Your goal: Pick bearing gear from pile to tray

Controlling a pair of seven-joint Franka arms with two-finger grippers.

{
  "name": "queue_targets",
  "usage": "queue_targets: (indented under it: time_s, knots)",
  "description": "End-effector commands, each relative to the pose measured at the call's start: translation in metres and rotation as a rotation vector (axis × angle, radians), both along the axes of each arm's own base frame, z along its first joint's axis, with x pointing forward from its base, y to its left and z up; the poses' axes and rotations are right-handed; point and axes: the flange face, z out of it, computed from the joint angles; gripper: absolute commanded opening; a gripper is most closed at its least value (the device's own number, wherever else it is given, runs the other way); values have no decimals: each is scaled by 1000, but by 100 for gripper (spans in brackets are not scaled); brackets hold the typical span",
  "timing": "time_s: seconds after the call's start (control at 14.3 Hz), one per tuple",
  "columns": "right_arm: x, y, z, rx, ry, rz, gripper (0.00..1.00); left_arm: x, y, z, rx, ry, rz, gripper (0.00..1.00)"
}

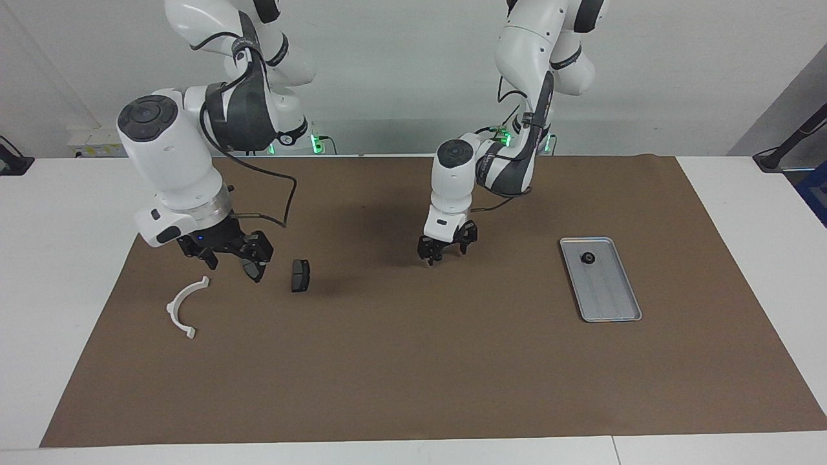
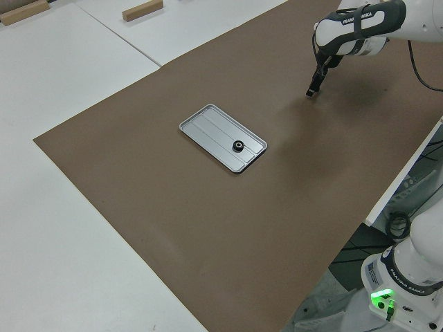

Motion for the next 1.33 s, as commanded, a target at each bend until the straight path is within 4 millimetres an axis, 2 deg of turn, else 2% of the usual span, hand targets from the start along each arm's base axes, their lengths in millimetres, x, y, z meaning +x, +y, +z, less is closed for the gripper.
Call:
queue_targets:
  time_s: [0.0, 0.21, 0.35, 0.42, 0.63, 0.7, 0.91, 0.98, 1.05, 1.19, 1.26]
  knots:
    - [-9, -14, 4, 6, 10, -1, 100, 3, -8, 1, -1, -22, 17, 99]
    - [-14, -29, 14, -1, 8, 58, 100, -4, -18, 1, -6, -22, 28, 90]
    - [-27, -31, 32, -6, 1, 107, 100, -8, -23, 2, -11, -26, 30, 86]
    - [-38, -32, 41, -7, 2, 105, 100, -9, -25, 3, -13, -27, 30, 84]
    - [-81, -21, 92, -12, -15, 121, 100, -9, -25, 2, -14, -29, 30, 73]
    - [-94, -16, 103, -14, 3, 127, 100, -10, -24, 1, -13, -28, 28, 73]
    - [-122, -15, 130, -10, 29, 130, 100, -13, -22, -5, -4, -18, 29, 69]
    - [-130, -13, 135, -8, 39, 134, 100, -13, -21, -5, -2, -17, 27, 65]
    - [-139, -13, 138, -7, 49, 131, 100, -13, -21, -5, -3, -18, 28, 53]
    - [-148, -13, 131, -7, 91, 133, 100, -13, -20, -6, -2, -17, 30, 14]
    - [-148, -13, 125, -9, 106, 131, 100, -13, -19, -6, 1, -14, 30, 0]
